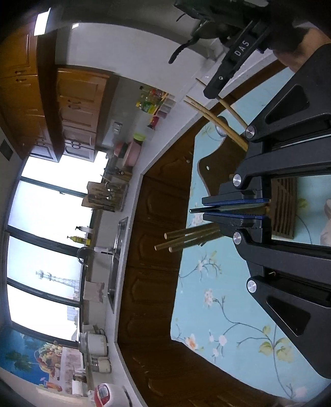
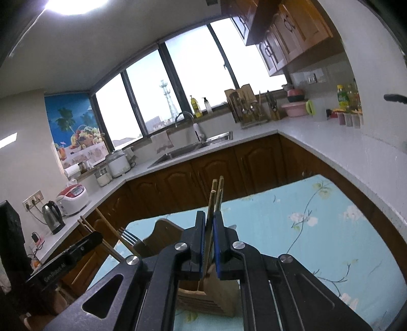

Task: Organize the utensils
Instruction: 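Lower both chopsticks into the holder and open both tools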

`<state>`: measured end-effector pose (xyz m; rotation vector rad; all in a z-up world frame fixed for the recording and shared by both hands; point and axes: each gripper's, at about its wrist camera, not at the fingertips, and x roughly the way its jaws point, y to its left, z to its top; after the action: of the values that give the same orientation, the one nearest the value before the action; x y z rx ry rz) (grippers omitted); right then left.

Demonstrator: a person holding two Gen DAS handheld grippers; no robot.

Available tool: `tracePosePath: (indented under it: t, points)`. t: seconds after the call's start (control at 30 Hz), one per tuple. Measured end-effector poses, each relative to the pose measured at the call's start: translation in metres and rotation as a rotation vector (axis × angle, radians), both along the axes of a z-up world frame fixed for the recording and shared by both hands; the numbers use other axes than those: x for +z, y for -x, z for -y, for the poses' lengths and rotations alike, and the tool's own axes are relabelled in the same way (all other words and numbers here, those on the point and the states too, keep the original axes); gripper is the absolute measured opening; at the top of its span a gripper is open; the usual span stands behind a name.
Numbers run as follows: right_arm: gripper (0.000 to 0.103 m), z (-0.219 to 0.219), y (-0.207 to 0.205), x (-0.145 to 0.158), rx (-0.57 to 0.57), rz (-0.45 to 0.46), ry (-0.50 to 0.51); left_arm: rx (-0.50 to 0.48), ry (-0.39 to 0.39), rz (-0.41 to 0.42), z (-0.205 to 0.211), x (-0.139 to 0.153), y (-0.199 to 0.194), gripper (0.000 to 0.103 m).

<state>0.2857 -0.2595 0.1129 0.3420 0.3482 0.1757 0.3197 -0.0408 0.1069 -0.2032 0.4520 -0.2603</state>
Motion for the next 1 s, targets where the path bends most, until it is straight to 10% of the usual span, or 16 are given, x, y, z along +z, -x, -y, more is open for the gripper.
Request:
tracePosePath:
  t: [0.53,0.67,1.0]
  points:
    - [0.012,0.008,-0.007,-0.005,0.022,-0.03,-0.065,0.001,0.007,-0.036,-0.01,0.002,-0.002,0.009]
    - [0.042,0.011,0.005,-0.003,0.01,-0.007,-0.079,0.014,0.019,-0.036,-0.014,0.003,0.004,0.02]
    - [0.076,0.022,0.037,-0.006,-0.003,0.014,-0.137,0.063,0.028,-0.03,-0.03,-0.009,0.041,0.06]
